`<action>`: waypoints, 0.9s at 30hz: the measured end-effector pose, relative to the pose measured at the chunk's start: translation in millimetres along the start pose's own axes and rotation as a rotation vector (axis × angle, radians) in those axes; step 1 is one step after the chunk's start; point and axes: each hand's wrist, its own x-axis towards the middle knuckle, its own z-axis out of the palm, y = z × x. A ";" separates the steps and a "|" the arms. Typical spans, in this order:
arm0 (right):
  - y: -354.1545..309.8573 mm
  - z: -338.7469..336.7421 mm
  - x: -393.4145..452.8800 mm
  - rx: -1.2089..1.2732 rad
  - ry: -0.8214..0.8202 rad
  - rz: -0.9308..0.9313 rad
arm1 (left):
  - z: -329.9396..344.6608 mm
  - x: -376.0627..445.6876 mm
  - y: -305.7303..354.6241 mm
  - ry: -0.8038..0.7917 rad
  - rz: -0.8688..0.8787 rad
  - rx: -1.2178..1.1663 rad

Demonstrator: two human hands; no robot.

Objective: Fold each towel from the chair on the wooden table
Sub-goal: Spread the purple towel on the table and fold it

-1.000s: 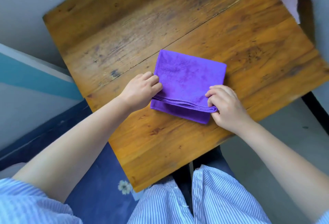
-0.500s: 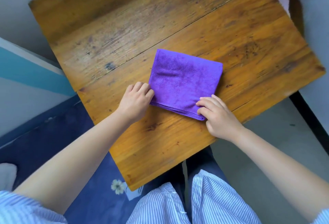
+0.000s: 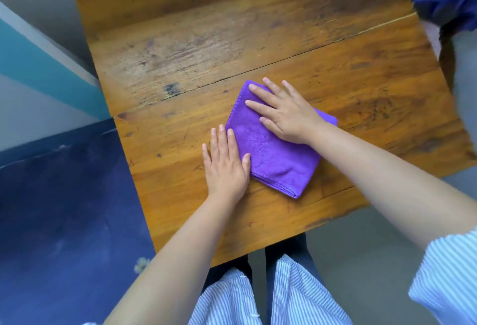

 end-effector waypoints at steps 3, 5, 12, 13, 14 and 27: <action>19.4 4.3 1.6 -0.034 -0.050 0.008 | 0.0 1.6 -5.3 0.003 0.037 0.035; 33.9 5.9 -1.8 0.002 -0.072 0.059 | -1.7 2.0 -4.6 0.013 0.052 0.049; 83.8 -5.7 -30.6 0.101 -0.057 0.181 | -7.8 -0.9 4.1 -0.072 -0.084 0.105; 87.0 -9.4 -38.2 0.126 -0.004 0.159 | -13.1 -3.0 11.7 -0.058 -0.117 0.105; 87.3 -12.0 -47.1 0.122 0.064 0.108 | -18.4 -5.9 21.3 0.003 -0.134 0.109; 103.3 -8.0 -81.9 -0.005 0.127 -0.584 | 21.1 -42.5 127.2 -0.012 -0.155 0.248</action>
